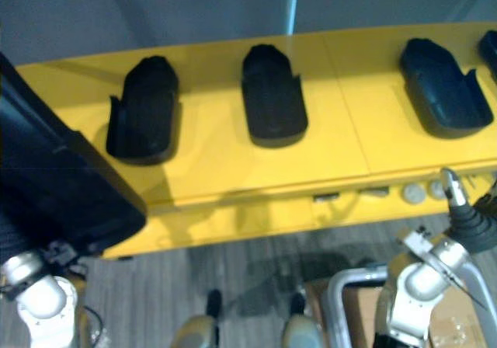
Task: Walk over and take plastic housings, then place them on the shelf
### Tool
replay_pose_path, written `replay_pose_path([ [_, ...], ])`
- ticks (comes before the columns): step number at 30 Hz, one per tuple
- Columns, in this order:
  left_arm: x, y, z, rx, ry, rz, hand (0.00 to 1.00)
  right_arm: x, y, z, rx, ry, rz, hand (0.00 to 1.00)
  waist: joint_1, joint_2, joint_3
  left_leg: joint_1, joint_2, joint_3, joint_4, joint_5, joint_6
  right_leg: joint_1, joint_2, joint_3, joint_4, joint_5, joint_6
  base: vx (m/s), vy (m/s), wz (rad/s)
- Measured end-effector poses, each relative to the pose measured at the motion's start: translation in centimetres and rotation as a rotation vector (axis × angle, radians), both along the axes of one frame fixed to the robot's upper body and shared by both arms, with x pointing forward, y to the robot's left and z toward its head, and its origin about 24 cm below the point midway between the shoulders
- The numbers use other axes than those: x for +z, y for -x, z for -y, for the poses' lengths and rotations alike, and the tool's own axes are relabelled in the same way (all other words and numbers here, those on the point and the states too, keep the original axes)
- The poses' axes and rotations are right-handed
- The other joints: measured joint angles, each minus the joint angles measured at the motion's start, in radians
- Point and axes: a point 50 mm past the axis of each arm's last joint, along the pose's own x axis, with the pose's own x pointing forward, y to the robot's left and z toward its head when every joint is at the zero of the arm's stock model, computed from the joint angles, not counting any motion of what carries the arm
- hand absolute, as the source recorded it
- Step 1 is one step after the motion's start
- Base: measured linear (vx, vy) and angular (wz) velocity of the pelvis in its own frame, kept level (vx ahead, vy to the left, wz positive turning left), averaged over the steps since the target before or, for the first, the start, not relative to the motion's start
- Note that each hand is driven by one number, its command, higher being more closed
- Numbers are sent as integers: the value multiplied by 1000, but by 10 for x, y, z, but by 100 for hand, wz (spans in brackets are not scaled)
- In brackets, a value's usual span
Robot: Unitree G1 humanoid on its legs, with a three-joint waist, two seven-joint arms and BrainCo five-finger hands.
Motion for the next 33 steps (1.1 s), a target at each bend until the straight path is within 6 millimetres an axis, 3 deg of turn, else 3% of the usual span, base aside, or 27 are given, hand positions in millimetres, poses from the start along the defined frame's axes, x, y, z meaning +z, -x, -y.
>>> replay_pose_path([
  [7,-20,17,-78,249,50,-297,100,-27,17,10,-44,-14,-193,0,-7,31,-103,24,2,60,-9,-3,19,7,-2,21,3,-7,6,-24,0,-10],
  [12,-20,17,-118,261,92,-409,100,-55,38,34,-140,-48,-395,0,-24,45,-136,29,10,165,-13,-3,35,4,-17,30,5,-12,13,-19,20,-5],
  [16,-13,6,-134,236,122,-448,100,-88,54,50,-196,-126,-602,0,-26,47,-141,42,6,195,-19,3,27,-6,-18,57,5,-5,24,20,27,-18],
  [20,-16,-10,-147,185,207,-497,100,-154,94,62,-210,-320,-913,0,-41,48,-142,47,6,216,-23,3,26,-11,-16,78,4,-1,29,35,5,-10],
  [22,-14,-22,-149,157,221,-532,100,-175,112,60,-200,-379,-1018,0,-48,47,-142,47,5,217,-23,3,26,-10,-16,80,4,-1,29,41,5,1],
  [28,-13,-58,-149,89,279,-619,100,-210,141,53,-182,-533,-1154,0,-52,35,-129,45,9,223,-7,-4,19,-12,-11,94,4,-6,19,-15,-1,-3],
  [33,0,-63,-162,150,321,-651,100,-224,148,47,-195,-629,-1189,0,-50,-6,-73,-12,26,245,72,-42,15,-53,3,126,10,0,10,-52,-11,-17],
])
